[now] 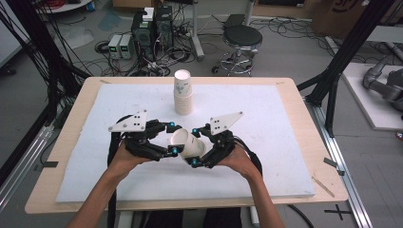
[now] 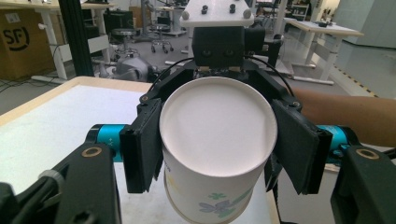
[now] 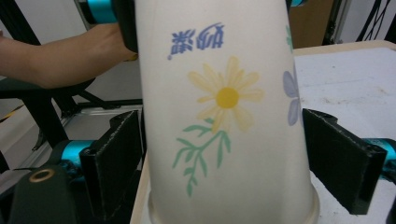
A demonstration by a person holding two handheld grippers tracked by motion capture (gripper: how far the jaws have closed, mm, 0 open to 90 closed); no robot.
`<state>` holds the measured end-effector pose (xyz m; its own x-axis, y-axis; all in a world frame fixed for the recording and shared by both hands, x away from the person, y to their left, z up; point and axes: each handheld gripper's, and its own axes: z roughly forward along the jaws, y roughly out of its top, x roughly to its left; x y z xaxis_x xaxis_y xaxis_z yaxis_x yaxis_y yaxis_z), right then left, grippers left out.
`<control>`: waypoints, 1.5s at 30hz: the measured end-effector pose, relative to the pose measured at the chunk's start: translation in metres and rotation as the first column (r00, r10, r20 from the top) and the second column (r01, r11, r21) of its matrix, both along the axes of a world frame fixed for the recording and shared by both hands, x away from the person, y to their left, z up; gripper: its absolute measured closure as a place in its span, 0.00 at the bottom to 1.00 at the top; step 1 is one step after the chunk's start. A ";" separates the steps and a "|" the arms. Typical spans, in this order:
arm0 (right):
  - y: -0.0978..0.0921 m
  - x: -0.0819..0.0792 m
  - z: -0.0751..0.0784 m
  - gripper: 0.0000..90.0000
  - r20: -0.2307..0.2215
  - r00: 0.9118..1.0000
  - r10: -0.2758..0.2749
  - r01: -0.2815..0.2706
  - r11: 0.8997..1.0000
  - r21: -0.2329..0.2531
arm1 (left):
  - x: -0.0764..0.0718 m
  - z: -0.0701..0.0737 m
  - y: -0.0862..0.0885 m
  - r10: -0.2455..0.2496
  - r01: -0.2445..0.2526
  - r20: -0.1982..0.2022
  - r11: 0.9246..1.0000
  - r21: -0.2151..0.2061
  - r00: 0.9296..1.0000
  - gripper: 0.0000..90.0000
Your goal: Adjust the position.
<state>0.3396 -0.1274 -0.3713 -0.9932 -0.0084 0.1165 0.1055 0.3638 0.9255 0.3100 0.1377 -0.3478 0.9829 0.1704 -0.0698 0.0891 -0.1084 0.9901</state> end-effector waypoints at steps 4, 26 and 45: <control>0.001 0.002 -0.002 0.17 -0.004 1.000 0.003 -0.003 1.000 -0.001 | 0.000 0.000 0.002 0.001 -0.001 -0.004 1.000 0.001 1.000 0.41; 0.000 -0.001 0.000 0.36 0.040 0.999 0.021 -0.021 1.000 -0.010 | 0.001 -0.003 0.004 0.019 -0.019 0.019 0.999 0.034 1.000 0.14; -0.009 -0.008 0.020 0.36 0.050 0.999 -0.017 0.029 0.966 -0.255 | 0.009 0.013 0.008 -0.018 0.053 -0.080 0.886 0.460 0.997 0.06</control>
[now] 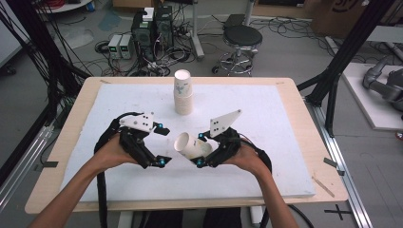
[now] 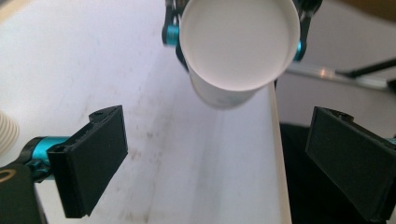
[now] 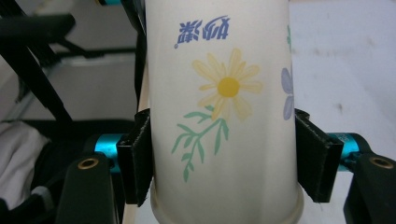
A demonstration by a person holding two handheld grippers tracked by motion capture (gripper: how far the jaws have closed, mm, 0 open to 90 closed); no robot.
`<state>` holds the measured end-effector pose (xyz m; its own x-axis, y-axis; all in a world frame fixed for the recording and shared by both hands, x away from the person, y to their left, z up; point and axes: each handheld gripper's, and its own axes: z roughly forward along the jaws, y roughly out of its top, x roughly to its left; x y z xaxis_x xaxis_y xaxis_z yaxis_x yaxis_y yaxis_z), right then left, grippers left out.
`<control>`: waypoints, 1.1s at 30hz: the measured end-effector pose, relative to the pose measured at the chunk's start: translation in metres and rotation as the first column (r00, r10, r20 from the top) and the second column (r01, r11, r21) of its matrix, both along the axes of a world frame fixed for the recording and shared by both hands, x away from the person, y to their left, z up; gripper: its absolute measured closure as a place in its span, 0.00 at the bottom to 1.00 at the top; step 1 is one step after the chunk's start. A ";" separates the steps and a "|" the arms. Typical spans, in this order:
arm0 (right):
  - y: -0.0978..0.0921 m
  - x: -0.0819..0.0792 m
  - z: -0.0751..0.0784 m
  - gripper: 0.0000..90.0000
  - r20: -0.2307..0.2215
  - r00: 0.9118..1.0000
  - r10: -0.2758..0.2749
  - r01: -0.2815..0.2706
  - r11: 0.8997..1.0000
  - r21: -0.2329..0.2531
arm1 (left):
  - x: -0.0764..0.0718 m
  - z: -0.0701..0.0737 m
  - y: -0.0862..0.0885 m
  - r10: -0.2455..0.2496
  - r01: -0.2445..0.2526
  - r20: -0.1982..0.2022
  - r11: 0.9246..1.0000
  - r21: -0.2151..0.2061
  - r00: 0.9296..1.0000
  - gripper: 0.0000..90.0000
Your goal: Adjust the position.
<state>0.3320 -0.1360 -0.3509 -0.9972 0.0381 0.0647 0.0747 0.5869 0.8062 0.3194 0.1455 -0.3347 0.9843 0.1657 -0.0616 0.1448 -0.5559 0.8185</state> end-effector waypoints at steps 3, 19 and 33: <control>0.003 -0.001 0.007 0.36 -0.003 1.000 -0.001 0.001 0.994 -0.111 | 0.002 0.004 -0.002 -0.002 0.004 -0.013 0.995 0.100 1.000 0.06; 0.027 -0.005 0.027 0.36 -0.003 1.000 0.007 -0.008 0.901 -0.434 | 0.007 0.012 -0.024 -0.058 0.067 -0.037 0.951 0.302 0.998 0.06; 0.032 -0.004 0.028 0.36 -0.013 1.000 0.021 -0.025 0.898 -0.439 | 0.007 0.007 -0.049 -0.094 0.106 -0.057 0.957 0.270 0.994 0.06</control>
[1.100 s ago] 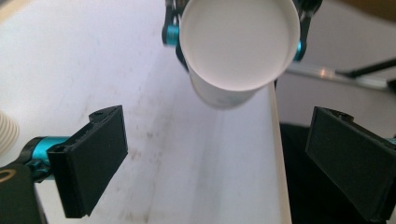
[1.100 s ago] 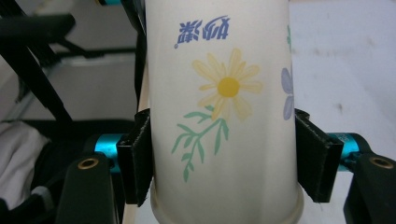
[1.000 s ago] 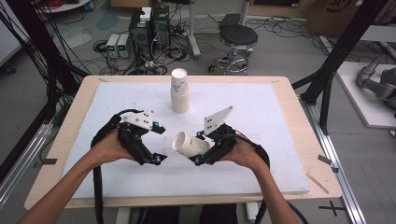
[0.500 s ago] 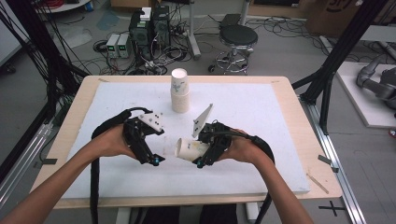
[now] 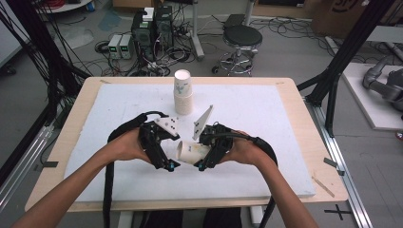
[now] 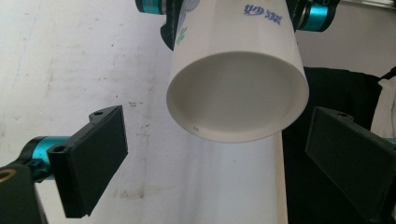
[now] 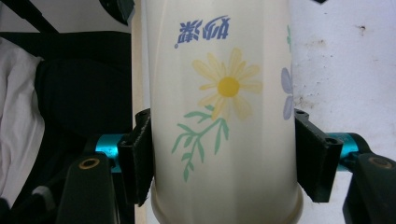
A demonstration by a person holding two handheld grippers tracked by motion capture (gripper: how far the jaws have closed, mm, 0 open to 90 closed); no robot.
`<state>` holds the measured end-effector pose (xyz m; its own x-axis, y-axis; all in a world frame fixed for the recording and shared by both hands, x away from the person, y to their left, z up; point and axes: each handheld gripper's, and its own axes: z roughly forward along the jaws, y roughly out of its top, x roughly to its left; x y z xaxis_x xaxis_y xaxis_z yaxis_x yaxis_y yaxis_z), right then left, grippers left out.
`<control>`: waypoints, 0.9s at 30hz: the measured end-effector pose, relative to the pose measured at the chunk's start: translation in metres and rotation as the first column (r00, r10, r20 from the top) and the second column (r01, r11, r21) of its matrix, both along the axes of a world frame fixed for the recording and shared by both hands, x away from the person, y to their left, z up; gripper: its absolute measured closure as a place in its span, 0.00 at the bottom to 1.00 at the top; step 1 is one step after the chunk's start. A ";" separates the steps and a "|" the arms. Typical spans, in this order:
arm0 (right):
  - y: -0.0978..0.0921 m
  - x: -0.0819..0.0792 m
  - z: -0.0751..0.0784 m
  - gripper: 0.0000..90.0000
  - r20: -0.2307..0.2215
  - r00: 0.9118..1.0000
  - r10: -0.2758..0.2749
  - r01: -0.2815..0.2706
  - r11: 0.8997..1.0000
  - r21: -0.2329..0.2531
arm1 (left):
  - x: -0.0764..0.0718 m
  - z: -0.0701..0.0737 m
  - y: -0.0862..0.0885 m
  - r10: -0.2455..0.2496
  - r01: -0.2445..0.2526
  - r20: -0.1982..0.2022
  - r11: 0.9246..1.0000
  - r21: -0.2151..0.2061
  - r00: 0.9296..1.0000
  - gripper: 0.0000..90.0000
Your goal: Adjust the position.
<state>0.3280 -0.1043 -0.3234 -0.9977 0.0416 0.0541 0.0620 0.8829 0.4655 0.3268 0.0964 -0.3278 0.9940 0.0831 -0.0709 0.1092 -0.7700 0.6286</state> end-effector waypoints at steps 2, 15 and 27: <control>0.000 0.000 0.000 0.36 0.001 1.000 0.001 -0.001 1.000 0.001 | 0.000 0.000 -0.002 -0.019 0.019 -0.006 1.000 -0.006 1.000 0.14; -0.001 -0.001 0.001 0.37 0.009 1.000 0.008 -0.008 1.000 0.011 | 0.002 0.000 -0.010 -0.036 0.036 -0.014 0.999 -0.012 0.999 0.20; 0.002 -0.001 0.001 0.37 0.006 1.000 0.019 -0.019 1.000 0.007 | 0.002 -0.003 -0.013 -0.076 0.076 -0.015 0.997 -0.024 0.997 0.39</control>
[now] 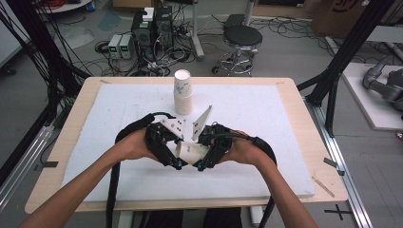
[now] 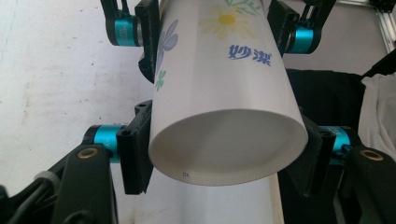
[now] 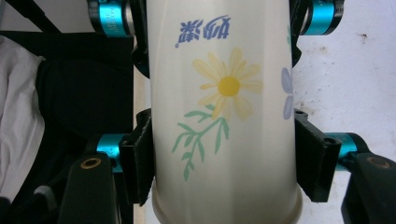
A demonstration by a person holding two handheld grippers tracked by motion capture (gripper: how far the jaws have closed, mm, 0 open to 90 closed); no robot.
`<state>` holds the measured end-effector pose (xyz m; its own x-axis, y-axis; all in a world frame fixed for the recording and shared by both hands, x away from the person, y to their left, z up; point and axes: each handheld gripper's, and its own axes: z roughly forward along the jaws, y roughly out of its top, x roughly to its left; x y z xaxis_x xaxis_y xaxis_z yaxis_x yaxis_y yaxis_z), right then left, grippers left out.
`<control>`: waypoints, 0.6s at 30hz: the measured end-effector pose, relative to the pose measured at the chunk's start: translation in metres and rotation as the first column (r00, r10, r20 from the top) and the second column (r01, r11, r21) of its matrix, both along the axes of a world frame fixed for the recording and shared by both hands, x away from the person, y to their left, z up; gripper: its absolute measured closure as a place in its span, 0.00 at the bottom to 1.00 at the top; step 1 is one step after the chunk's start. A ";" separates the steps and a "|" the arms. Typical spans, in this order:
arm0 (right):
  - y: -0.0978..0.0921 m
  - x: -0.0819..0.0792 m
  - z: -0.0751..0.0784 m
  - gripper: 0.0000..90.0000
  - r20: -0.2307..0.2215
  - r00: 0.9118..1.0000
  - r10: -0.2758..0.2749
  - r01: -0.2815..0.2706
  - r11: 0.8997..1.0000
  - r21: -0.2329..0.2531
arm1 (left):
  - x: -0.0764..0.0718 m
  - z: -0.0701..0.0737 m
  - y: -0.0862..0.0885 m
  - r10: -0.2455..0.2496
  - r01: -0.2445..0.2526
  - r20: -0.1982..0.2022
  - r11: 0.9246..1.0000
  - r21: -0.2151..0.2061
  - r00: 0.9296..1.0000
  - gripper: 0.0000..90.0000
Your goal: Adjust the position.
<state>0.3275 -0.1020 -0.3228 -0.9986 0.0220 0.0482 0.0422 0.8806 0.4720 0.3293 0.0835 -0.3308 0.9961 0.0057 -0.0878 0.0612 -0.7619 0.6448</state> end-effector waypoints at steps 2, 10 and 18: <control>0.000 0.000 -0.001 0.37 -0.001 1.000 -0.001 0.001 1.000 0.001 | 0.000 0.000 0.000 0.001 -0.001 0.007 1.000 0.003 1.000 0.40; 0.000 0.001 -0.001 0.36 0.001 1.000 -0.005 0.005 1.000 0.007 | 0.000 0.001 0.001 0.009 -0.009 0.011 1.000 0.002 1.000 0.41; -0.002 0.003 0.001 0.13 0.020 0.999 -0.032 0.030 0.996 0.083 | 0.000 0.000 0.004 0.012 -0.012 0.010 1.000 -0.001 1.000 0.41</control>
<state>0.3305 -0.1040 -0.3217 -0.9983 0.0501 0.0302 0.0585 0.8371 0.5439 0.3288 0.0876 -0.3304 0.9968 0.0180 -0.0778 0.0642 -0.7606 0.6460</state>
